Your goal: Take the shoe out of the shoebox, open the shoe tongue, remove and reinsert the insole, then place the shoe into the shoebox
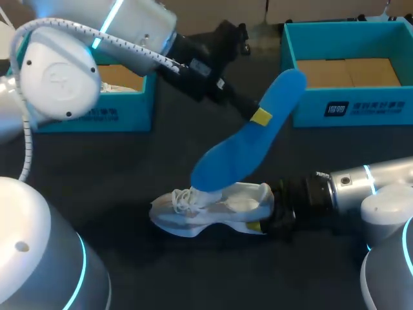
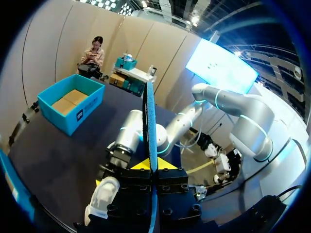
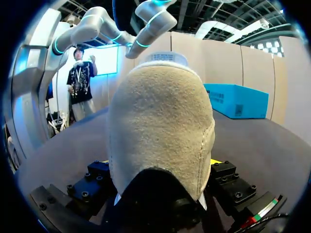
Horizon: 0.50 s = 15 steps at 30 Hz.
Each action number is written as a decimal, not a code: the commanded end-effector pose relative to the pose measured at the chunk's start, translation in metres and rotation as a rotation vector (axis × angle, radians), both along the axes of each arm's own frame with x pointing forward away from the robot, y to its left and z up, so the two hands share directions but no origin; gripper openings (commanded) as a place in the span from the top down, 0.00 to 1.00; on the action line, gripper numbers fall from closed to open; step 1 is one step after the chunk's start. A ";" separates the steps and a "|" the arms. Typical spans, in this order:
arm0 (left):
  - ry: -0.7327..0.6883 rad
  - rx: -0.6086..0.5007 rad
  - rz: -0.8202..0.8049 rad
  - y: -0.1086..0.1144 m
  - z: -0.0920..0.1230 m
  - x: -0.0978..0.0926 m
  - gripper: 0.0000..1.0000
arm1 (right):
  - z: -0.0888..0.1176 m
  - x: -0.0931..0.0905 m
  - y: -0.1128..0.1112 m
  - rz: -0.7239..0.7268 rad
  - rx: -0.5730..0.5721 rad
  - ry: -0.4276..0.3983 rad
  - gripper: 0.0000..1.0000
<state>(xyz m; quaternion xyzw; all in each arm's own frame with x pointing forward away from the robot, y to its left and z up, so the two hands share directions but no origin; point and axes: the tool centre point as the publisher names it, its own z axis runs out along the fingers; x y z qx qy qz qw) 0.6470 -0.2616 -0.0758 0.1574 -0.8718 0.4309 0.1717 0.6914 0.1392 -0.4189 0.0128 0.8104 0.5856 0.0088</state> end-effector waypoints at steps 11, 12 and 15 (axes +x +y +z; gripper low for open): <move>0.025 -0.223 0.012 0.019 0.045 -0.020 1.00 | 0.001 -0.001 0.001 0.000 -0.005 0.000 1.00; 0.039 -0.256 0.009 0.022 0.053 -0.023 1.00 | 0.001 -0.001 0.001 0.000 -0.005 0.000 1.00; 0.045 -0.335 0.011 0.032 0.074 -0.029 1.00 | 0.001 -0.001 0.001 0.000 -0.005 0.000 1.00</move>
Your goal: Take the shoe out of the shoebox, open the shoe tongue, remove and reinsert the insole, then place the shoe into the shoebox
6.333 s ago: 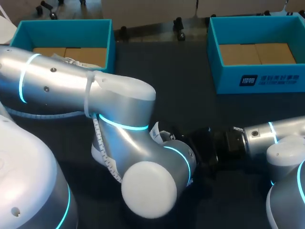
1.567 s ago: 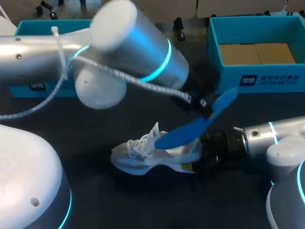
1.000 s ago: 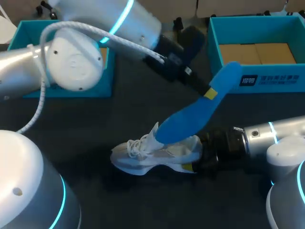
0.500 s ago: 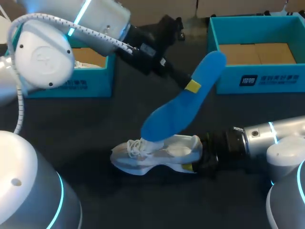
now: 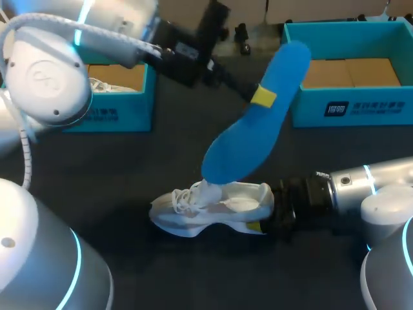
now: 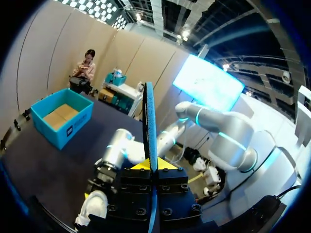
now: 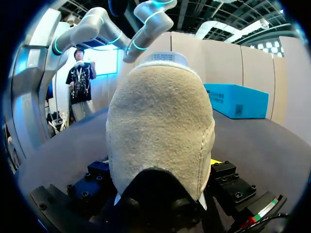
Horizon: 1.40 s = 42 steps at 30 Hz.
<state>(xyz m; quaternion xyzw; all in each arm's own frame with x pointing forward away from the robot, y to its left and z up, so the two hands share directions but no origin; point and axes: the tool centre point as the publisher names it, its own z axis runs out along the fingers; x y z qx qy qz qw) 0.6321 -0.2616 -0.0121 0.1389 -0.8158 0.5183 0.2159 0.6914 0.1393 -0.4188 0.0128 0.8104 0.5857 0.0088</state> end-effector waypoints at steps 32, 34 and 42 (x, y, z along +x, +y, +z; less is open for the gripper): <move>0.021 -0.329 0.055 0.075 0.094 -0.041 1.00 | 0.001 -0.001 0.001 0.000 -0.005 0.000 1.00; 0.010 -0.349 0.060 0.081 0.100 -0.045 1.00 | 0.001 -0.001 0.001 0.000 -0.005 0.000 1.00; 0.033 -0.338 0.068 0.094 0.112 -0.055 1.00 | 0.001 -0.001 0.001 0.000 -0.005 0.000 1.00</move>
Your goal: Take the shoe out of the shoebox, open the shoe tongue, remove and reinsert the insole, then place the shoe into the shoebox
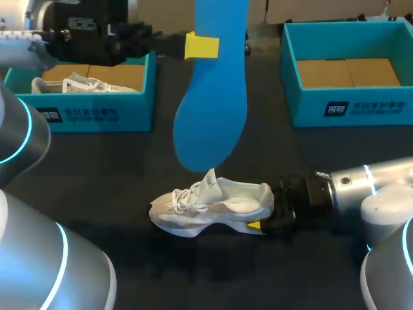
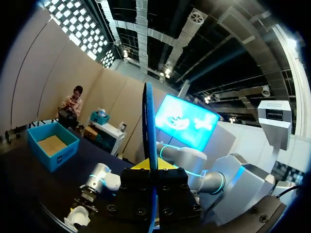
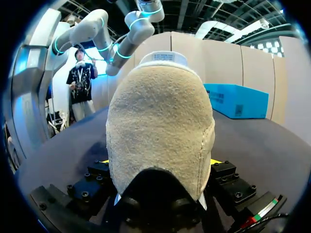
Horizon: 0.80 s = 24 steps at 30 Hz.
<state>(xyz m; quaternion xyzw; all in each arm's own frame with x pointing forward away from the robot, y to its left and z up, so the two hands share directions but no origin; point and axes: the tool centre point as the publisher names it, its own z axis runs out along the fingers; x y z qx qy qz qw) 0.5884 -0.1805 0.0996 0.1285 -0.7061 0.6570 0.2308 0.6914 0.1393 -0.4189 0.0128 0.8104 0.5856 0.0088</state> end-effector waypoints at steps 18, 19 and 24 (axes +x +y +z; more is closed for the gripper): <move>0.008 -0.008 -0.016 0.016 -0.005 -0.022 1.00 | 0.001 -0.001 0.001 0.000 -0.005 0.000 1.00; 0.007 -0.008 -0.018 0.016 -0.006 -0.023 1.00 | 0.001 -0.001 0.001 0.000 -0.005 0.000 1.00; 0.007 -0.008 -0.018 0.016 -0.006 -0.023 1.00 | 0.001 -0.001 0.001 0.000 -0.005 0.000 1.00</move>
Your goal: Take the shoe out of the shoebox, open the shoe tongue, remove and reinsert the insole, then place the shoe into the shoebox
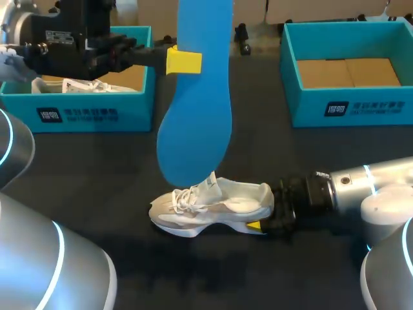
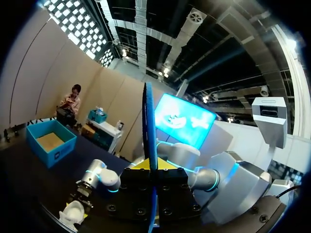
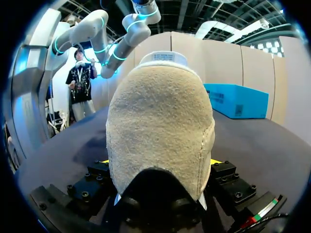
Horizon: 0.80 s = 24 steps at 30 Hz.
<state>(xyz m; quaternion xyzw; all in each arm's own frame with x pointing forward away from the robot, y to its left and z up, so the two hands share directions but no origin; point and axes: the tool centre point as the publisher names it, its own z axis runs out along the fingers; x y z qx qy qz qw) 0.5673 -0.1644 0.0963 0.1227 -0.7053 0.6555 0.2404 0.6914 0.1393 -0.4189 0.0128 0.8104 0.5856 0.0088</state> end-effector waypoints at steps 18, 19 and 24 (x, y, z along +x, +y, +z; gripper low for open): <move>0.000 -0.004 0.003 0.000 -0.002 -0.002 1.00 | 0.020 -0.016 -0.022 -0.048 -0.199 0.079 0.00; 0.000 -0.004 0.003 0.000 -0.002 -0.002 1.00 | 0.020 -0.016 -0.024 -0.047 -0.214 0.090 0.00; 0.000 -0.004 0.003 0.000 -0.002 -0.002 1.00 | 0.029 -0.018 -0.033 -0.048 -0.301 0.123 0.00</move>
